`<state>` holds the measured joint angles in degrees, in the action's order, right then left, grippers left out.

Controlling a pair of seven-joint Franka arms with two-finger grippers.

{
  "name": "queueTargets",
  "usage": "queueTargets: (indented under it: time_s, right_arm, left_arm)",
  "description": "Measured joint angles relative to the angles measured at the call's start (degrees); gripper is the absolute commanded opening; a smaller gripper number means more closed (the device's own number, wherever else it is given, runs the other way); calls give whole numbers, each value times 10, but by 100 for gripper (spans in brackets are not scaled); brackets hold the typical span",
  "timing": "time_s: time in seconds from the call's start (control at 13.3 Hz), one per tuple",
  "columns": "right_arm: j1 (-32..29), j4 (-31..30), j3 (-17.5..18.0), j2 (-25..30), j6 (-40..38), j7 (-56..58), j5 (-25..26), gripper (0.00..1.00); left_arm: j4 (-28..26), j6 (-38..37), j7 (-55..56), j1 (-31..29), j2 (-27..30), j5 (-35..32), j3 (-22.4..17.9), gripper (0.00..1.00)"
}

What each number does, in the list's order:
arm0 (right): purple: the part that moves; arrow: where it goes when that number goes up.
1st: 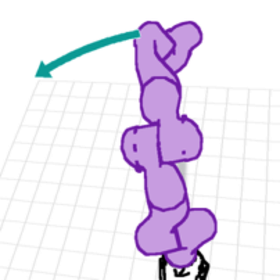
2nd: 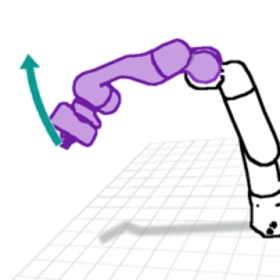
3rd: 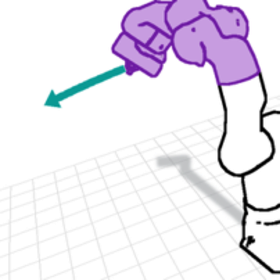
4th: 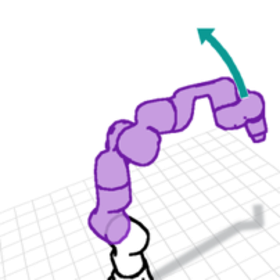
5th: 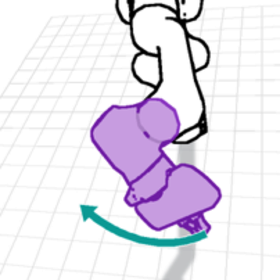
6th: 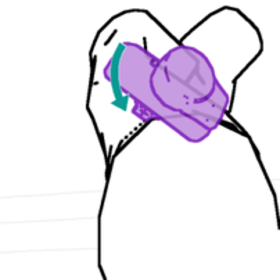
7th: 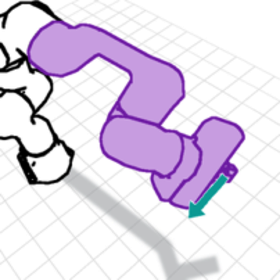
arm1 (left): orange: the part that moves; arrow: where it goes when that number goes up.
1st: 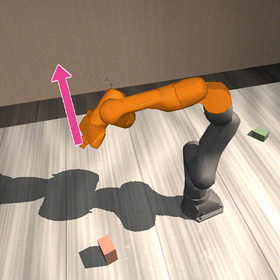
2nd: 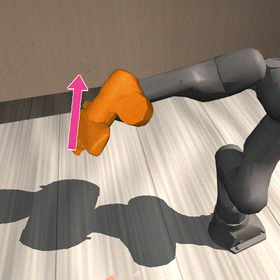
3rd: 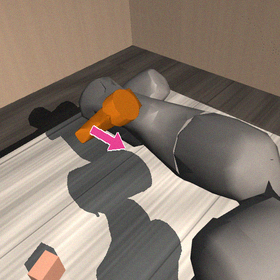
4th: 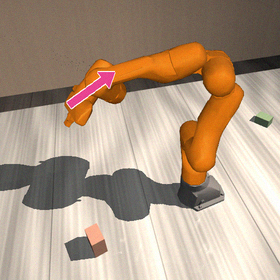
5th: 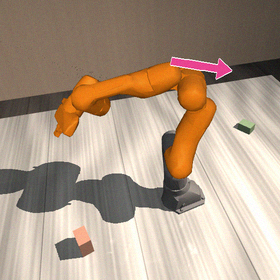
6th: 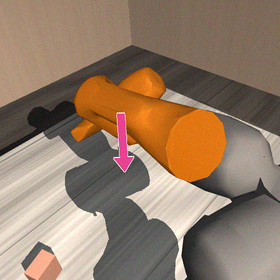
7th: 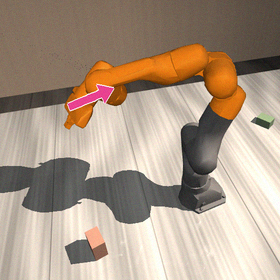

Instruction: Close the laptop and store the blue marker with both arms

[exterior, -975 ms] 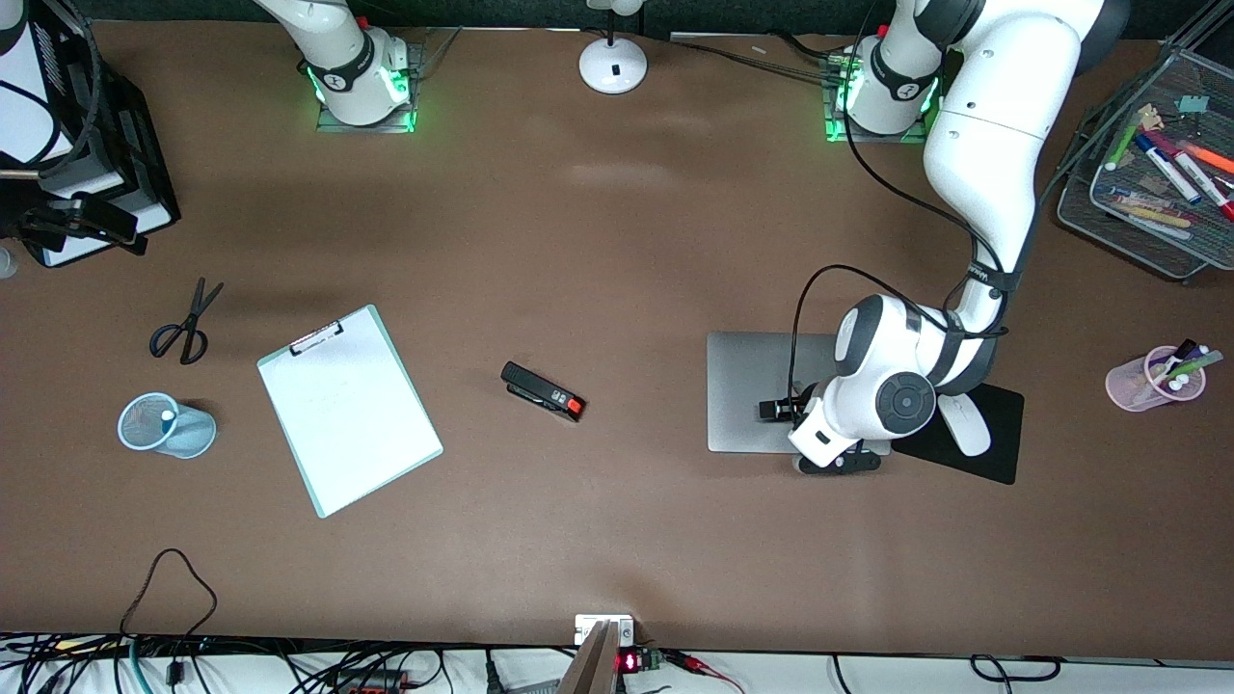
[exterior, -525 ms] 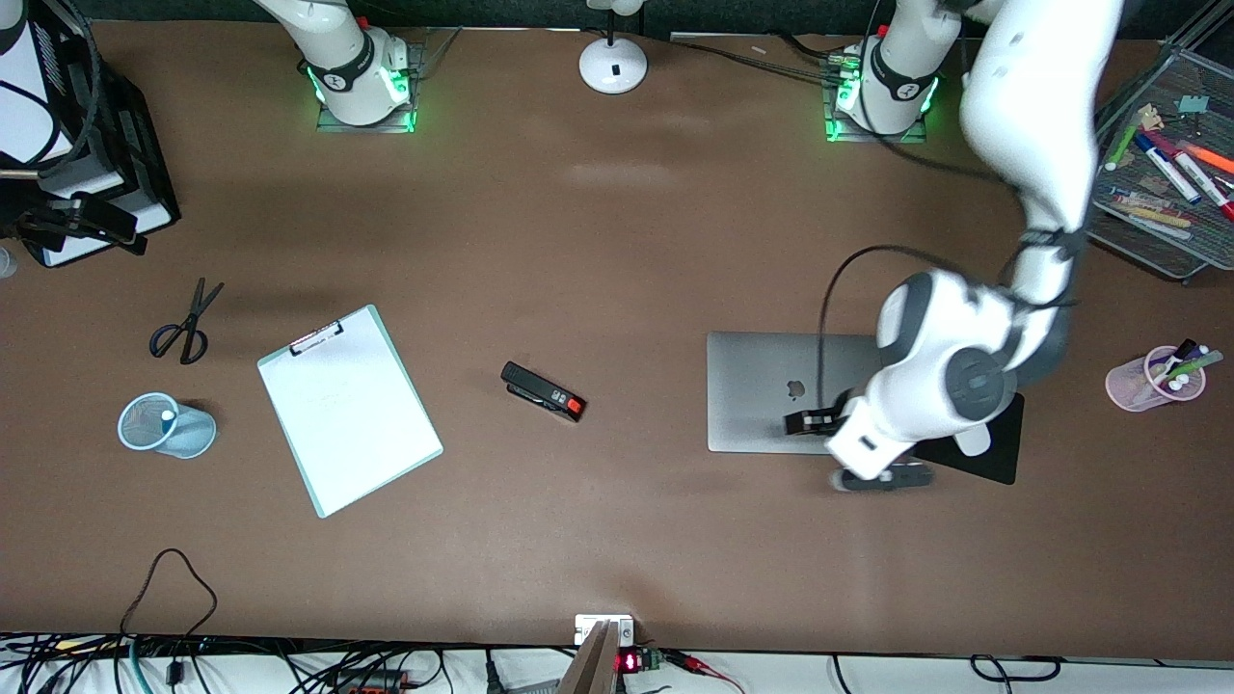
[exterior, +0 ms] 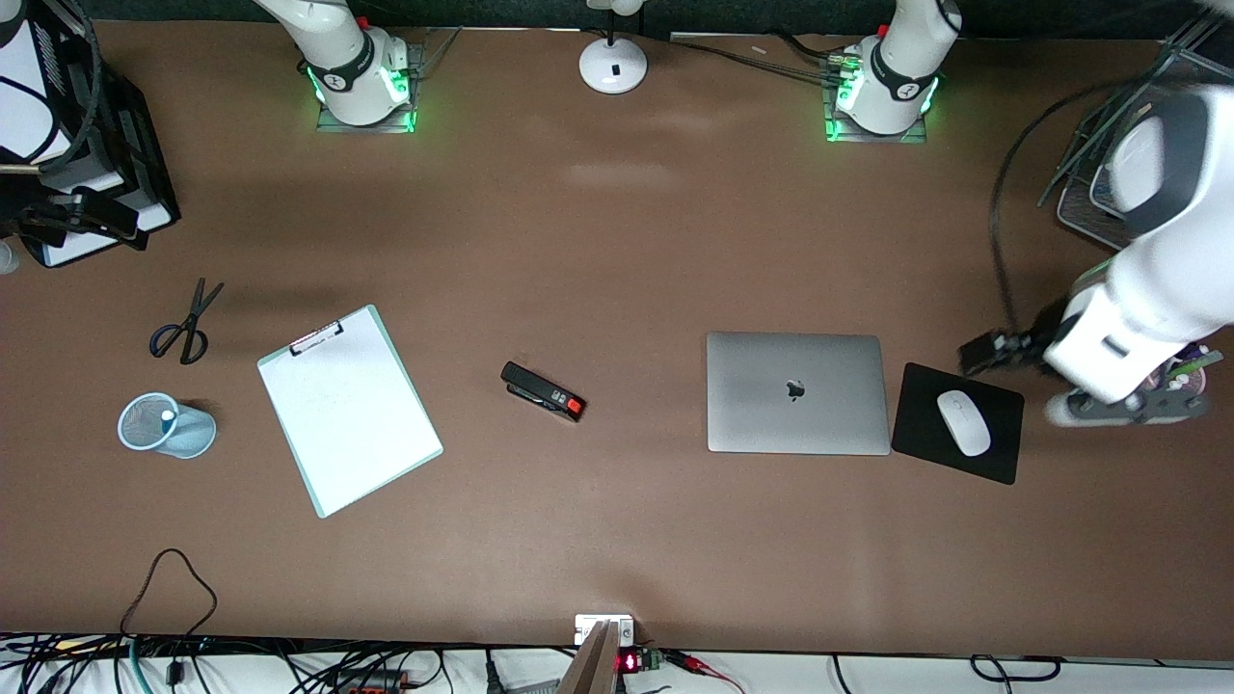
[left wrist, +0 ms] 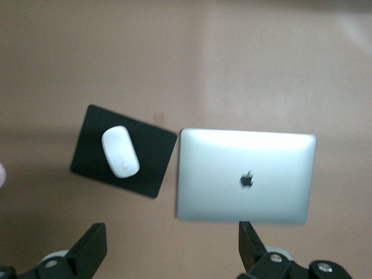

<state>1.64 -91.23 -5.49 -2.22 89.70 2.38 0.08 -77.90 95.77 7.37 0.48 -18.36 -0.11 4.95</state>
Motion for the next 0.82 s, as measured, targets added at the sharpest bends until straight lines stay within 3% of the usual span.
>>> queueTargets:
  time_s: [0.38, 0.82]
  right_arm:
    - [0, 0, 0, 0, -2, 0, 0, 100]
    - [0, 1, 0, 0, -3, -1, 0, 100]
  left_arm:
    - [-1, -24, -27, -45, 24, 0, -1, 100]
    - [-14, -104, -32, -50, 106, 0, 7, 100]
